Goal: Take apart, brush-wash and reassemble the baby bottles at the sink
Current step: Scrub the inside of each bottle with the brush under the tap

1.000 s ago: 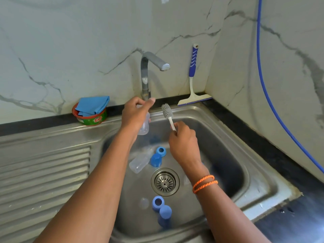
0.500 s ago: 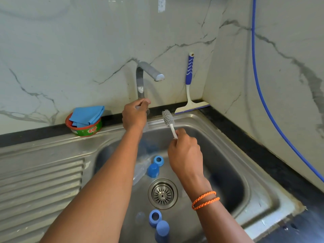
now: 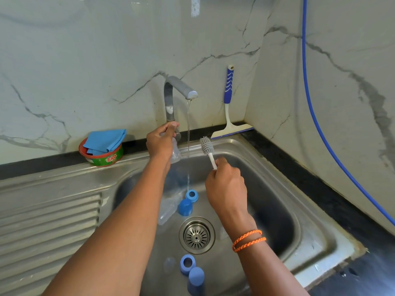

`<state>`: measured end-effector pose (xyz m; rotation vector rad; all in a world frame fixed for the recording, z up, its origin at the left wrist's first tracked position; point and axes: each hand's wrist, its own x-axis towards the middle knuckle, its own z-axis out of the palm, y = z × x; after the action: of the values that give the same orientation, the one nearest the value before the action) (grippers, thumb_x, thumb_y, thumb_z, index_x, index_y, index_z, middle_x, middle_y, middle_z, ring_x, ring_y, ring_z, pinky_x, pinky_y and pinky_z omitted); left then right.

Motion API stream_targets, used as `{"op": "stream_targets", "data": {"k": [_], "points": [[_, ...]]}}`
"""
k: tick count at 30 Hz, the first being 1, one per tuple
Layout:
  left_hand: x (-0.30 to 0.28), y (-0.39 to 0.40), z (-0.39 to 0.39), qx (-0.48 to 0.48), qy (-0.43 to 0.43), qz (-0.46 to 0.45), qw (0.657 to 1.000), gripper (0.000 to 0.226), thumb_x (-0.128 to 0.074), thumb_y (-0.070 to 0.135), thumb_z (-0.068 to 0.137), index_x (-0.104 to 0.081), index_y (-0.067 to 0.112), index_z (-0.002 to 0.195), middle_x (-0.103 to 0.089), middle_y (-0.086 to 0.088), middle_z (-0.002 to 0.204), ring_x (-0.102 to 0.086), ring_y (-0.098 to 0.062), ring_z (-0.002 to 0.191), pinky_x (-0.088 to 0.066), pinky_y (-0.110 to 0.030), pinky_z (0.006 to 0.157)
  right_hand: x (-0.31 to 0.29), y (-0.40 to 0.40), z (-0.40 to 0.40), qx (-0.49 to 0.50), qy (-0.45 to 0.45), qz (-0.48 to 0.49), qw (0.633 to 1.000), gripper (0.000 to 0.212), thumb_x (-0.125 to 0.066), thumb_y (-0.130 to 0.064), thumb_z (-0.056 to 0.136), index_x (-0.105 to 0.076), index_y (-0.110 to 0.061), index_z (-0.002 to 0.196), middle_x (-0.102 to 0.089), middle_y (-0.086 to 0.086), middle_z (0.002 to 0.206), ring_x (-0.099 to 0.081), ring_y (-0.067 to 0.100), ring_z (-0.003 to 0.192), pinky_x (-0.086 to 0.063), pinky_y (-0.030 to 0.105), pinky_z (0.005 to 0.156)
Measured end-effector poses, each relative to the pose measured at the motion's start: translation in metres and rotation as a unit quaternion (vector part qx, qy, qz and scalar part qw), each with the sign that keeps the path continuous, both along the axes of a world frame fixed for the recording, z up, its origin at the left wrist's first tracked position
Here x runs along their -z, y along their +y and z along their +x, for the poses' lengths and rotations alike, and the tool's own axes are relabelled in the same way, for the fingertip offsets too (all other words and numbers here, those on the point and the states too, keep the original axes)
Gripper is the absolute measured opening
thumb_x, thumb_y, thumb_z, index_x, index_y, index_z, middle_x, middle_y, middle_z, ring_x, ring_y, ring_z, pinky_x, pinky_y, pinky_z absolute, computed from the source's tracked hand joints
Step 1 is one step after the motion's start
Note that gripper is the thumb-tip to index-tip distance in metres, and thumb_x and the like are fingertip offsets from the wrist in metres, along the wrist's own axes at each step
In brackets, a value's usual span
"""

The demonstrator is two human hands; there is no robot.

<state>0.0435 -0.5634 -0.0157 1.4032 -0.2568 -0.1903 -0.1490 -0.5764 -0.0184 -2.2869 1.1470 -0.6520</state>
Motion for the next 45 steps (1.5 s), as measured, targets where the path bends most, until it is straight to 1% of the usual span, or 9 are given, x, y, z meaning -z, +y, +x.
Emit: {"op": "stream_targets", "data": {"k": [7, 11, 14, 17, 23, 28, 31, 38, 45], "points": [[-0.002, 0.001, -0.003, -0.006, 0.019, -0.004, 1.000, 0.024, -0.078, 0.044, 0.090, -0.081, 0.024, 0.103, -0.072, 0.005, 0.080, -0.069, -0.012, 0.080, -0.062, -0.042, 0.090, 0.006, -0.002, 0.001, -0.020, -0.016, 0.013, 1.000, 0.018, -0.045, -0.012, 0.105, -0.061, -0.008, 0.112, -0.066, 0.015, 0.098, -0.064, 0.038, 0.085, -0.054, 0.046, 0.071], [0.006, 0.005, -0.010, -0.025, 0.119, -0.076, 0.990, 0.030, -0.075, 0.032, 0.094, -0.068, 0.018, 0.120, -0.069, -0.004, 0.117, -0.068, -0.020, 0.102, -0.058, -0.039, 0.093, 0.010, -0.004, 0.002, -0.065, -0.025, 0.053, 0.996, 0.022, -0.044, -0.006, 0.100, -0.065, -0.010, 0.108, -0.064, 0.010, 0.093, -0.064, 0.035, 0.081, -0.056, 0.052, 0.071], [0.014, 0.019, -0.029, 0.047, 0.264, -0.209, 0.940, 0.026, -0.065, 0.010, 0.100, -0.057, 0.002, 0.123, -0.063, -0.015, 0.111, -0.066, -0.026, 0.098, -0.056, -0.039, 0.087, 0.009, -0.007, -0.001, -0.087, -0.037, 0.051, 0.994, 0.025, -0.045, -0.007, 0.100, -0.067, -0.013, 0.109, -0.063, 0.007, 0.088, -0.062, 0.031, 0.076, -0.052, 0.046, 0.064], [0.022, 0.030, -0.057, 0.076, 0.350, -0.261, 0.896, 0.019, -0.064, 0.018, 0.103, -0.055, 0.006, 0.113, -0.063, -0.020, 0.116, -0.066, -0.034, 0.107, -0.055, -0.053, 0.100, 0.005, -0.012, -0.005, -0.098, -0.063, 0.051, 0.992, 0.033, -0.046, -0.008, 0.098, -0.071, -0.020, 0.117, -0.060, 0.002, 0.079, -0.056, 0.027, 0.073, -0.046, 0.039, 0.064], [0.039, 0.031, -0.074, 0.089, 0.384, -0.277, 0.876, 0.052, -0.066, 0.033, 0.101, -0.046, 0.011, 0.143, -0.058, -0.027, 0.134, -0.067, -0.042, 0.112, -0.060, -0.055, 0.090, 0.001, -0.020, -0.021, -0.103, -0.056, 0.039, 0.992, 0.049, -0.051, -0.012, 0.100, -0.068, -0.038, 0.138, -0.061, -0.005, 0.072, -0.052, 0.013, 0.061, -0.047, 0.032, 0.060], [0.039, 0.026, -0.070, 0.054, 0.404, -0.336, 0.849, 0.055, -0.063, 0.032, 0.103, -0.041, 0.012, 0.149, -0.054, -0.028, 0.141, -0.062, -0.044, 0.122, -0.062, -0.054, 0.087, 0.004, -0.037, -0.028, -0.107, -0.007, 0.037, 0.994, 0.048, -0.057, -0.020, 0.098, -0.067, -0.042, 0.140, -0.076, -0.001, 0.108, -0.068, 0.019, 0.085, -0.049, 0.030, 0.074], [0.036, 0.025, -0.066, 0.052, 0.379, -0.345, 0.857, 0.047, -0.061, 0.031, 0.104, -0.044, 0.021, 0.146, -0.055, -0.027, 0.136, -0.067, -0.044, 0.114, -0.061, -0.056, 0.086, 0.002, -0.042, -0.032, -0.104, 0.005, 0.021, 0.994, 0.048, -0.058, -0.018, 0.098, -0.068, -0.042, 0.138, -0.076, -0.002, 0.105, -0.067, 0.017, 0.082, -0.055, 0.034, 0.074], [0.037, 0.022, -0.073, 0.097, 0.400, -0.307, 0.858, 0.052, -0.067, 0.034, 0.100, -0.053, 0.003, 0.139, -0.068, -0.029, 0.122, -0.073, -0.040, 0.108, -0.061, -0.049, 0.094, -0.001, -0.027, -0.025, -0.091, -0.039, -0.054, 0.994, 0.043, -0.055, -0.015, 0.099, -0.072, -0.035, 0.133, -0.063, 0.004, 0.074, -0.058, 0.022, 0.066, -0.049, 0.034, 0.058], [0.033, 0.027, -0.067, 0.102, 0.401, -0.326, 0.850, 0.051, -0.067, 0.036, 0.100, -0.053, 0.001, 0.135, -0.067, -0.029, 0.124, -0.071, -0.039, 0.112, -0.060, -0.049, 0.096, 0.002, -0.034, -0.025, -0.049, -0.010, -0.068, 0.996, 0.047, -0.051, -0.018, 0.096, -0.071, -0.041, 0.133, -0.069, 0.010, 0.092, -0.063, 0.031, 0.077, -0.049, 0.034, 0.063]]}}
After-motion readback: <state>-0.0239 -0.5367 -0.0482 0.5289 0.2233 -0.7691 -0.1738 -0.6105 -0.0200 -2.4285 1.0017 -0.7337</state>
